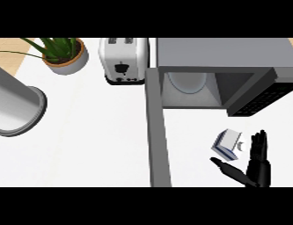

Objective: Pick up the milk, place it into the microwave and close the microwave

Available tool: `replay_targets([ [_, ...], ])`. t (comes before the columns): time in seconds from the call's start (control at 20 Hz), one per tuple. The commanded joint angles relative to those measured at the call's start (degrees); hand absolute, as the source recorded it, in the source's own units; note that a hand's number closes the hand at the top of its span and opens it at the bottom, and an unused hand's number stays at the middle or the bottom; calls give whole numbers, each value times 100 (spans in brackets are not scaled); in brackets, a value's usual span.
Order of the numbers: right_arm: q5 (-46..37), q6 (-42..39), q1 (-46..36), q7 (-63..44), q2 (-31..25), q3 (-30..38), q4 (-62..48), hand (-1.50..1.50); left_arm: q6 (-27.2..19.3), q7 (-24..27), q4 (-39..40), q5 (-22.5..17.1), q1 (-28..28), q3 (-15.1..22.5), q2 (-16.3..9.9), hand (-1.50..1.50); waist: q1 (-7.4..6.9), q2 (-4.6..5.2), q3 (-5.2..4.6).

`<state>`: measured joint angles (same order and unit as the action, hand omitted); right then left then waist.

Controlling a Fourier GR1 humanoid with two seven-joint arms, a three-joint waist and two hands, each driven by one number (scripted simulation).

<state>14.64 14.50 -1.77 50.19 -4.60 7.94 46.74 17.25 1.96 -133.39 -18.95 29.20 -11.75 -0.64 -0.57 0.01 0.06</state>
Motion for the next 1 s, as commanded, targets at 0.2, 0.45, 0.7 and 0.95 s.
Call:
replay_targets([
  [0.2,199,-1726,-354,630,-198,-150,-346,150,52,224,120,178,140,114,58,-150,3,-3,-2],
  [0.45,-111,267,-535,858,-17,280,-135,150,229,185,273,-146,-13,-197,-20,-150,17,-10,-10],
  [0.7,-63,-211,-401,880,179,123,237,150,496,721,662,72,195,-137,60,-150,21,-11,-8],
  [0.95,-146,-1973,-736,245,-919,-323,261,150,232,167,279,-35,-10,6,61,-150,2,-13,-5],
])
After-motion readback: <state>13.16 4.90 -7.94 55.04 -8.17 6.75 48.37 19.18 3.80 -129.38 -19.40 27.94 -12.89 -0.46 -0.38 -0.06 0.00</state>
